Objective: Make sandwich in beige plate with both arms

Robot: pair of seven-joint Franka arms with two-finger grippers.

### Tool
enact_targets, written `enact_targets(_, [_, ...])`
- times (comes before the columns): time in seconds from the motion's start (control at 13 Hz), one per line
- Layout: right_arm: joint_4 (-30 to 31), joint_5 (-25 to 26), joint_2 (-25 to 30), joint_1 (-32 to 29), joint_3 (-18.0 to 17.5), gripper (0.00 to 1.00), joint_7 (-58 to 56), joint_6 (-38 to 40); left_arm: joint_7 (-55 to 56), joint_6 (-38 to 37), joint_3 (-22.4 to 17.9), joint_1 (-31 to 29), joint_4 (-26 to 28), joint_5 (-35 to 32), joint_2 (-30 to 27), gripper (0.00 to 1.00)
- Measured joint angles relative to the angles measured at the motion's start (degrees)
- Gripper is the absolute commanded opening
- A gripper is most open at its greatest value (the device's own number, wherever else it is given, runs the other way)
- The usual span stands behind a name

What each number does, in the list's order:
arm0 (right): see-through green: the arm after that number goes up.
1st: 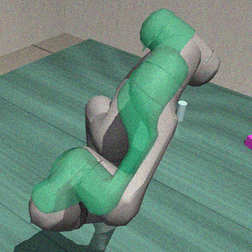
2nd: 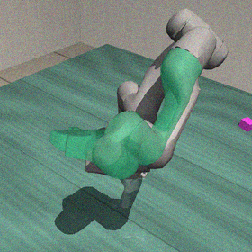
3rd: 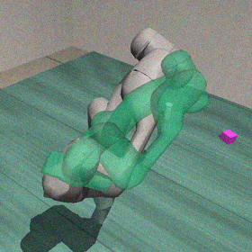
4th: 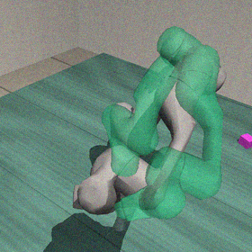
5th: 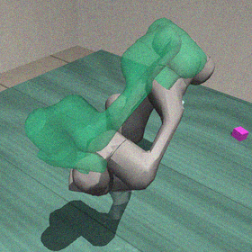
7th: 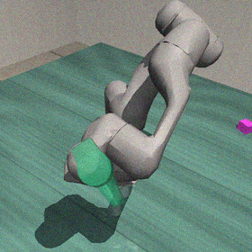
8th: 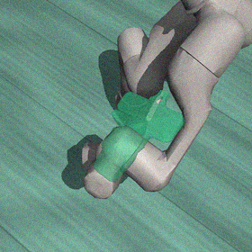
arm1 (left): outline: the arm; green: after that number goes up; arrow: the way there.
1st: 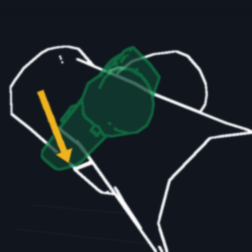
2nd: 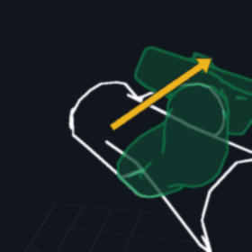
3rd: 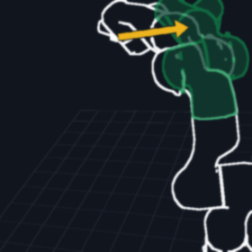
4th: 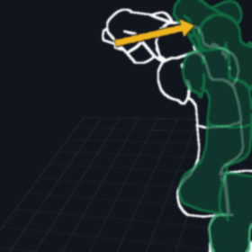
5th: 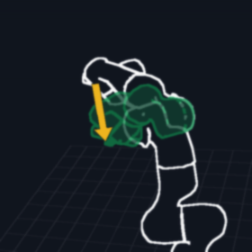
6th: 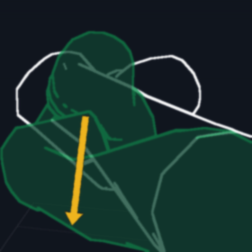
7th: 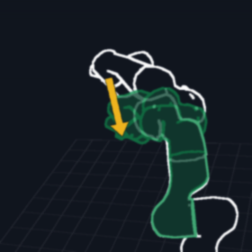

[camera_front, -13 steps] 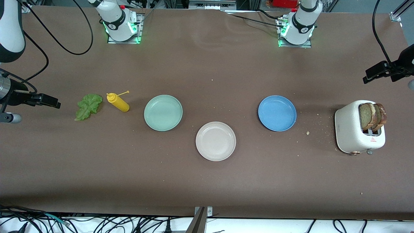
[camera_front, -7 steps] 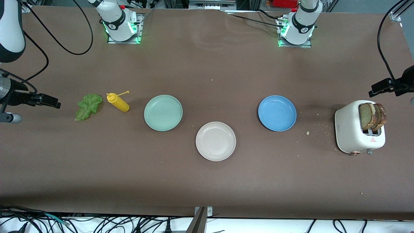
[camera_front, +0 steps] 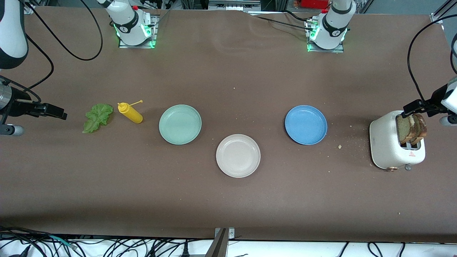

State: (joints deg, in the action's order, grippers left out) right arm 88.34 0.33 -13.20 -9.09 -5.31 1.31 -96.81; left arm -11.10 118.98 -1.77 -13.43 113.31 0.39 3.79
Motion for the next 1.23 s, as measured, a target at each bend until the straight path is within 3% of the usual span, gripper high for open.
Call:
enact_targets(0.69, [0.0,0.0,0.0,0.0,0.0,1.0,0.0,0.0,-3.98,11.86,0.15,-0.84,7.34,0.0,0.92,0.99])
enact_targets(0.77, [0.0,0.0,0.0,0.0,0.0,1.0,0.0,0.0,-4.18,12.9,0.15,-0.95,7.66,0.0,1.31,0.91])
enact_targets(0.84, [0.0,0.0,0.0,0.0,0.0,1.0,0.0,0.0,-4.38,14.19,0.15,-1.06,8.11,0.0,1.81,0.77])
enact_targets(1.08, [0.0,0.0,0.0,-0.02,0.0,1.0,0.0,0.0,-5.02,16.85,0.15,-1.42,9.36,0.0,3.32,0.13])
enact_targets(1.15, [0.0,0.0,0.0,-0.02,0.0,1.0,0.0,0.0,-5.22,16.89,0.15,-1.49,9.4,0.0,3.57,0.0])
enact_targets(1.23, [0.0,0.0,0.0,-0.02,0.0,1.0,0.0,0.0,-5.89,16.86,0.14,-1.56,9.37,0.0,3.58,0.0])
